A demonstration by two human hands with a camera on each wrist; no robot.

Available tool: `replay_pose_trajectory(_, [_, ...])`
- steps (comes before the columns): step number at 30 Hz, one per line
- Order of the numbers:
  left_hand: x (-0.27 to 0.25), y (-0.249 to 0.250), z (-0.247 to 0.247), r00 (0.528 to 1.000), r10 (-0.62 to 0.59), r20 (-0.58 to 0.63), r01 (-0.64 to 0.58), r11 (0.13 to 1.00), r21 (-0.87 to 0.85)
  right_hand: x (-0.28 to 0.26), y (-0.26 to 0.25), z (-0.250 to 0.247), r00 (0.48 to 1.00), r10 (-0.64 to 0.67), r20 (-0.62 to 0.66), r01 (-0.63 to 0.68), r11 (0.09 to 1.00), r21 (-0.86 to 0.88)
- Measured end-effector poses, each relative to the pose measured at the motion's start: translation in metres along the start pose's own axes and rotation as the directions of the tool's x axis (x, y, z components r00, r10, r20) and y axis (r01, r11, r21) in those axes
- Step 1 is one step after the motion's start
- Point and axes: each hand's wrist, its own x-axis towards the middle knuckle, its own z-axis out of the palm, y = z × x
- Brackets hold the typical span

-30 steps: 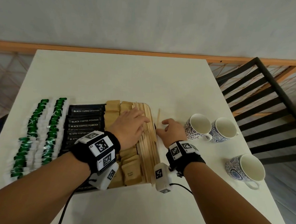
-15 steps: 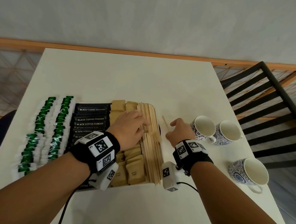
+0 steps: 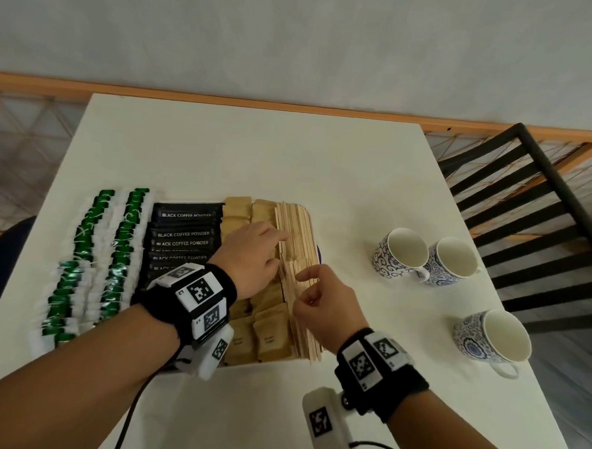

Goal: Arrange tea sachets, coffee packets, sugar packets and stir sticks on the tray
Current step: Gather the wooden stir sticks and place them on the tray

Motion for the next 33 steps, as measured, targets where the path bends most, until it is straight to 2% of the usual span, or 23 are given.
replay_pose_trajectory(3, [-0.003, 0.001, 0.004, 1.000, 0.010, 0.004, -0.010, 0.999, 0.041, -0.001, 0.002, 0.002, 0.999, -0.038, -0.031, 0.038, 0.999, -0.014])
replay_pose_trajectory(7, [-0.006, 0.001, 0.006, 1.000, 0.019, 0.015, -0.019, 0.999, 0.039, -0.010, 0.017, -0.019, 0.985, -0.131, -0.115, 0.122, 0.989, -0.083])
replay_pose_trajectory(8, [-0.007, 0.001, 0.006, 1.000, 0.018, 0.018, -0.018, 0.999, 0.037, -0.015, 0.023, -0.025, 0.985, -0.152, -0.083, 0.142, 0.983, -0.120])
replay_pose_trajectory(10, [-0.007, 0.002, 0.006, 1.000, 0.011, 0.025, -0.012, 0.999, 0.037, -0.028, 0.034, -0.033, 0.972, -0.208, 0.110, 0.229, 0.940, -0.253])
replay_pose_trajectory(13, [-0.007, 0.004, 0.006, 1.000, 0.008, 0.027, -0.009, 0.999, 0.043, -0.047, 0.045, -0.031, 0.864, -0.288, 0.412, 0.439, 0.831, -0.341])
replay_pose_trajectory(15, [-0.007, 0.005, 0.007, 0.999, 0.003, 0.035, -0.005, 0.999, 0.054, -0.054, 0.047, -0.028, 0.820, -0.265, 0.507, 0.482, 0.798, -0.362])
replay_pose_trajectory(18, [-0.007, 0.006, 0.008, 0.999, -0.002, 0.050, -0.001, 0.998, 0.061, -0.056, 0.045, -0.023, 0.790, -0.252, 0.559, 0.511, 0.774, -0.373])
replay_pose_trajectory(24, [-0.006, 0.007, 0.010, 0.997, 0.002, 0.079, -0.008, 0.997, 0.071, -0.045, 0.046, -0.021, 0.806, -0.380, 0.453, 0.552, 0.759, -0.346])
replay_pose_trajectory(30, [-0.006, 0.007, 0.011, 0.998, 0.010, 0.060, -0.014, 0.998, 0.058, -0.047, 0.056, -0.021, 0.807, -0.447, 0.387, 0.577, 0.738, -0.350])
replay_pose_trajectory(31, [-0.005, 0.007, 0.010, 0.998, 0.011, 0.054, -0.014, 0.998, 0.057, -0.048, 0.060, -0.021, 0.820, -0.464, 0.334, 0.566, 0.743, -0.358])
replay_pose_trajectory(33, [-0.003, 0.008, 0.010, 0.998, 0.032, 0.045, -0.035, 0.997, 0.062, -0.048, 0.067, -0.023, 0.888, -0.433, 0.155, 0.459, 0.812, -0.360])
